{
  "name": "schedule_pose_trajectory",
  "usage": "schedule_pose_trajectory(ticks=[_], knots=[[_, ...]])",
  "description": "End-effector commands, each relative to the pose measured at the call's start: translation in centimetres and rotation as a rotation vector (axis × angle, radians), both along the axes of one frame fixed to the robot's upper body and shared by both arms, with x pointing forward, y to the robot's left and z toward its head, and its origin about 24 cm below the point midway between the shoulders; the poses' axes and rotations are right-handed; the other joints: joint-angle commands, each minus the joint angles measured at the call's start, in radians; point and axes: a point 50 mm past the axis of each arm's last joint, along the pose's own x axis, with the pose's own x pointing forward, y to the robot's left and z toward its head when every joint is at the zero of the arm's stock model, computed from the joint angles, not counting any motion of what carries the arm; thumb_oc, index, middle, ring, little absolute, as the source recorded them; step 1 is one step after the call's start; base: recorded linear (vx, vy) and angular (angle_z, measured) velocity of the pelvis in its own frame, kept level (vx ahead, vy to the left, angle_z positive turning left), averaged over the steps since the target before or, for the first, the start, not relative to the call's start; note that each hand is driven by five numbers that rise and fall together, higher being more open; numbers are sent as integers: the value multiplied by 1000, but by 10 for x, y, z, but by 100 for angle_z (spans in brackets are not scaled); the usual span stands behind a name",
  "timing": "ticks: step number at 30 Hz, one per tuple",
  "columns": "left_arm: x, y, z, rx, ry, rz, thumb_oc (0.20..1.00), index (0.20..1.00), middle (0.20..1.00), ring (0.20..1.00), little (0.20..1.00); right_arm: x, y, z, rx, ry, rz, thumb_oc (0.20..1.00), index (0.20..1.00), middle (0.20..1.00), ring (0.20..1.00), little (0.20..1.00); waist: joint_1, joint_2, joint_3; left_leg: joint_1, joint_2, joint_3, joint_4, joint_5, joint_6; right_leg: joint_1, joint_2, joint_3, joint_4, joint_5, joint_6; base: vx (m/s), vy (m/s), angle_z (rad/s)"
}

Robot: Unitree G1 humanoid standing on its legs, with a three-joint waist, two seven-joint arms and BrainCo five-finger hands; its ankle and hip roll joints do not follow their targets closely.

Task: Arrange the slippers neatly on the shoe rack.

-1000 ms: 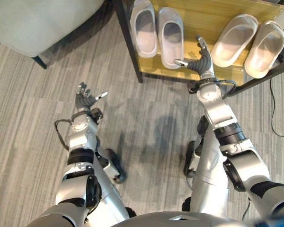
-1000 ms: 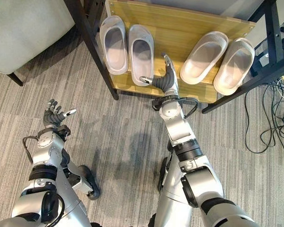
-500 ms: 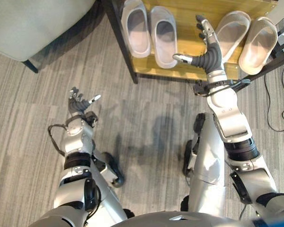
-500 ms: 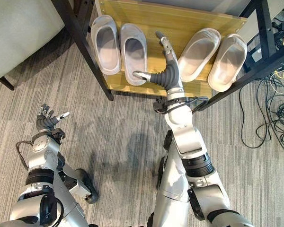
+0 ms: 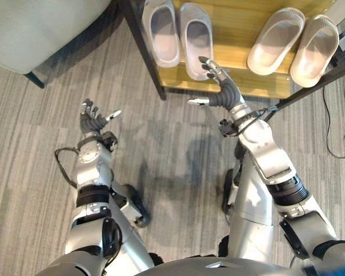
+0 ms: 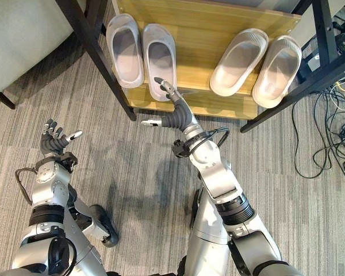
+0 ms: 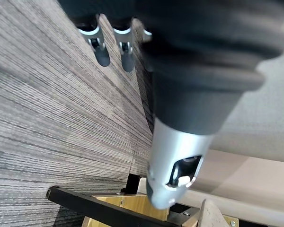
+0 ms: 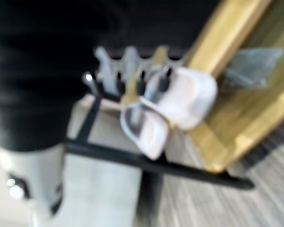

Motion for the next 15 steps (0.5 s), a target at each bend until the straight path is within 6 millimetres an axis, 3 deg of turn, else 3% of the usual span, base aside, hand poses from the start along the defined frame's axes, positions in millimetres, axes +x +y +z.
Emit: schedule_pose_trajectory(ticks=[1,12,15], knots=[[1,3,13,18,-62,32,1000,1000,1000,1000,1000,-16,20,52,35,-171,147,1000,1000,1000,1000,1000,27,-19,70,40,-27,-187,25,-18,-71,90,-47,134,-2,72,54,0,0,0],[1,-4,-3,-47,-38,38,1000,1000,1000,1000,1000,3,19,14,-4,33,88,1000,1000,1000,1000,1000,27,-8,70,40,-31,-194,21,-12,-75,90,-41,127,2,75,43,0,0,0],[2,-8,-10,-56,-11,33,1000,1000,1000,1000,1000,16,12,-8,-17,111,2,1000,1000,1000,1000,1000,29,-7,69,40,-32,-190,16,-9,-78,90,-41,130,7,73,44,0,0,0]])
